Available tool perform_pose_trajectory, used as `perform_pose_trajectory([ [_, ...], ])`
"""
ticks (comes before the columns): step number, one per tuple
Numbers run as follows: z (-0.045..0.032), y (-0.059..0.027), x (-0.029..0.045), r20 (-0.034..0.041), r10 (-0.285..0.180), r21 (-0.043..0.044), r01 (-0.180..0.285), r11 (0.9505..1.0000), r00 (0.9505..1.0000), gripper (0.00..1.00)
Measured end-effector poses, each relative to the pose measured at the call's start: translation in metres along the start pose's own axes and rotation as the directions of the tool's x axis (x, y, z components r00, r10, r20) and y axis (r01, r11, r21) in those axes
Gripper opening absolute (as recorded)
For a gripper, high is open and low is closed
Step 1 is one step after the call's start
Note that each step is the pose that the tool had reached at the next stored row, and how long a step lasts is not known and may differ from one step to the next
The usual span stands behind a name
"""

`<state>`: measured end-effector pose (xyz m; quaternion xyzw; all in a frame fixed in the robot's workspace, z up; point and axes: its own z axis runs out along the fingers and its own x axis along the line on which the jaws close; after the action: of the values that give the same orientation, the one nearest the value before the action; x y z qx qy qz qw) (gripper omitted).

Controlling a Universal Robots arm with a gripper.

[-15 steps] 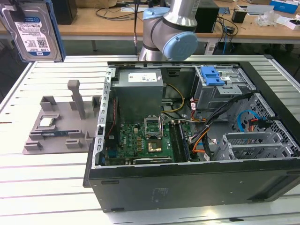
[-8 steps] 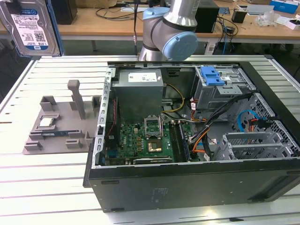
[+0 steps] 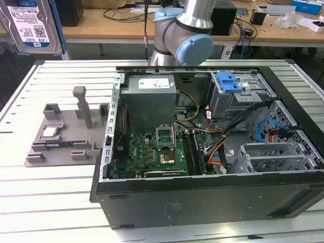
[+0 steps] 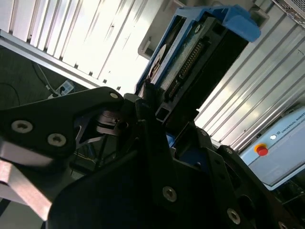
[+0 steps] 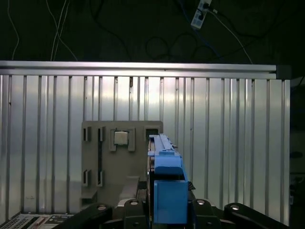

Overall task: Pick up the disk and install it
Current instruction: 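Pick up the disk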

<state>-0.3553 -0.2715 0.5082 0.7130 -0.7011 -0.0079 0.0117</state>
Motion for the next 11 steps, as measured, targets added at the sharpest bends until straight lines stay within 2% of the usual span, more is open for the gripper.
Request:
perform_pose_trajectory([
  [1,-0.0009,0.0000,0.0003,0.0095,0.000,0.0000,0.000,1.0000,1.0000,0.37],
  [2,-0.0009,0.0000,0.0006,0.0124,0.000,0.0001,0.000,1.0000,0.9999,0.37],
  [9,-0.0009,-0.0011,0.0007,0.0130,-0.001,0.0001,0.001,1.0000,0.9999,0.37],
  [11,-0.0012,-0.0129,0.0008,0.0130,-0.001,0.0000,0.001,1.0000,0.9999,0.37],
])
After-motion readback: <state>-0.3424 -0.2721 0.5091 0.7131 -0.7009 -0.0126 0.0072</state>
